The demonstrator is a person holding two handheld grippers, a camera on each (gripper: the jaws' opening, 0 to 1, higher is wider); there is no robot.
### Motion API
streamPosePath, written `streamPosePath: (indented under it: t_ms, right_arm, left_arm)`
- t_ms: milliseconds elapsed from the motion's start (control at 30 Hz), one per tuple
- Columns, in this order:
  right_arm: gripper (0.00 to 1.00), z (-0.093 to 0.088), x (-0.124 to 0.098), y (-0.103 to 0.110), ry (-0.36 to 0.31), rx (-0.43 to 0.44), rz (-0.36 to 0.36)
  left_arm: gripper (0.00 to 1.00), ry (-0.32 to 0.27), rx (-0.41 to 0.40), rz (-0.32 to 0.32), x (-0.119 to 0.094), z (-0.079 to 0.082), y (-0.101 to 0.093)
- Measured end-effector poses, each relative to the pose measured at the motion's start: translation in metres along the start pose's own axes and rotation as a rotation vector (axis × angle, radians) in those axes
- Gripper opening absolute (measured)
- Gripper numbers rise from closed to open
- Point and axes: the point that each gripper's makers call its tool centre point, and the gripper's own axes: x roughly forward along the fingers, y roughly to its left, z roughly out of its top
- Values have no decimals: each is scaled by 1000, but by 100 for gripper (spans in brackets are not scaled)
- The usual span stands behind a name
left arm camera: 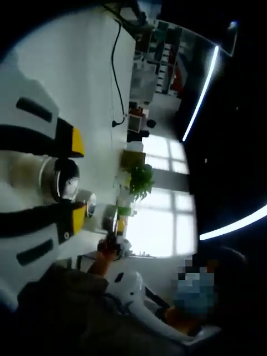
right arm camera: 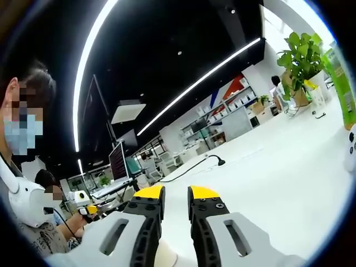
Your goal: Rotate the seasoning bottle until the label or dispensing opening points toward the visible target arrow and the bottle remains upright within the marked orientation range
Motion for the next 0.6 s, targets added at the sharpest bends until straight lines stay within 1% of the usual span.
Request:
streamPosePath:
  t_ms: [100, 167, 300, 333, 367, 400, 500, 600]
  right_arm:
    - [15, 2, -1, 1, -5, 0, 6]
    - [15, 2, -1, 1, -8, 0, 7]
    - [15, 1, -1, 1, -9, 5, 8]
    - [15, 0, -2, 0, -9, 6, 8]
    - [15, 0, -2, 0, -10, 7, 9]
    - [15, 0, -2, 0, -12, 8, 9]
    - [15, 0, -2, -1, -10, 3, 5]
    - [15, 0, -2, -2, -12, 4, 4]
  left_arm:
    - [34, 12, 15, 15, -2, 0, 1]
    - [36, 15, 25, 33, -5, 2, 2]
    - [40, -15, 12, 73, -13, 13, 3]
    - [42, -21, 9, 90, -14, 15, 3]
    - [43, -18, 8, 129, -15, 16, 7]
    - [43, -3, 29, 166, -17, 15, 9]
    - [43, -12, 32, 188, -18, 18, 6]
    - [43, -44, 19, 215, -19, 24, 0]
